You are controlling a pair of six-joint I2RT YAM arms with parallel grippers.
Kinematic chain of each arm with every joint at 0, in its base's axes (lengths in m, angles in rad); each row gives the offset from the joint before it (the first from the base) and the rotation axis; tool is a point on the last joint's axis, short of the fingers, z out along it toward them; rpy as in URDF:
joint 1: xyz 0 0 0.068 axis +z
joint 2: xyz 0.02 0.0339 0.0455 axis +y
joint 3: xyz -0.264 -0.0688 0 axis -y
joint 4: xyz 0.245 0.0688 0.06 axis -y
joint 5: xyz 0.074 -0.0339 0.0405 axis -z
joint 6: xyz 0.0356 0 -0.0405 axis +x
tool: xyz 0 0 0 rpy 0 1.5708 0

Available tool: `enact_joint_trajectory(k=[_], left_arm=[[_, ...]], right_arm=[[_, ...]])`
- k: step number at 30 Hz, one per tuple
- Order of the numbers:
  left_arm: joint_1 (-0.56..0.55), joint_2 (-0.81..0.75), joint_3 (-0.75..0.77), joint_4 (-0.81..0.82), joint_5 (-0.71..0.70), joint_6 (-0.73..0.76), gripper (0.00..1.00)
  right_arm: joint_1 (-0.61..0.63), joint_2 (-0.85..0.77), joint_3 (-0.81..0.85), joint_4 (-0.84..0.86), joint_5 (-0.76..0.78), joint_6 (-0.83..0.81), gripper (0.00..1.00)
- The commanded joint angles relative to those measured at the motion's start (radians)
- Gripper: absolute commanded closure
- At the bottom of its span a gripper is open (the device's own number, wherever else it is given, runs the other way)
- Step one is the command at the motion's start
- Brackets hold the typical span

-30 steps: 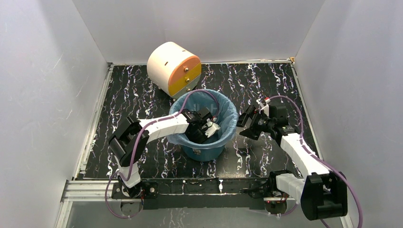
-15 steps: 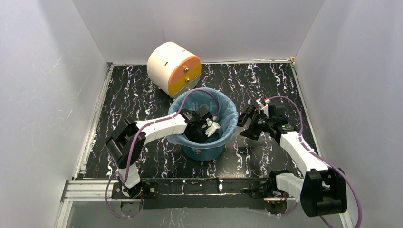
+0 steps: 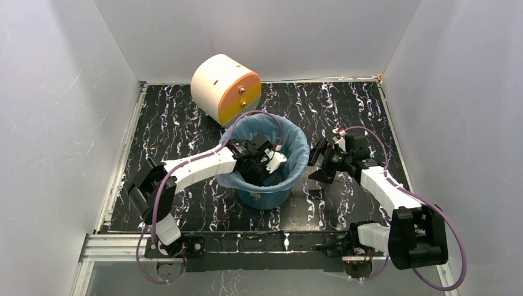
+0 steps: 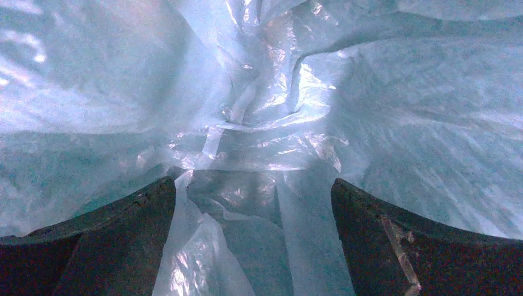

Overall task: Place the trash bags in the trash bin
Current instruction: Place the trash bag in the trash bin.

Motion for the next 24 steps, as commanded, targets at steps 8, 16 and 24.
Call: enact_joint_trajectory(k=[8,16,24], left_arm=[[-0.003,-0.193,0.115,0.005,0.027,-0.028,0.05],[-0.002,-0.392,0.107,0.159,-0.142,-0.098,0.04],[0.009,-0.517,0.157,0.219,-0.378,-0.157,0.03]], right_arm=[[-0.004,0.066,-0.010,0.036,-0.036,-0.030,0.01],[-0.004,0.063,-0.009,0.036,-0.024,-0.030,0.01],[-0.004,0.048,0.001,0.038,-0.006,-0.024,0.01]])
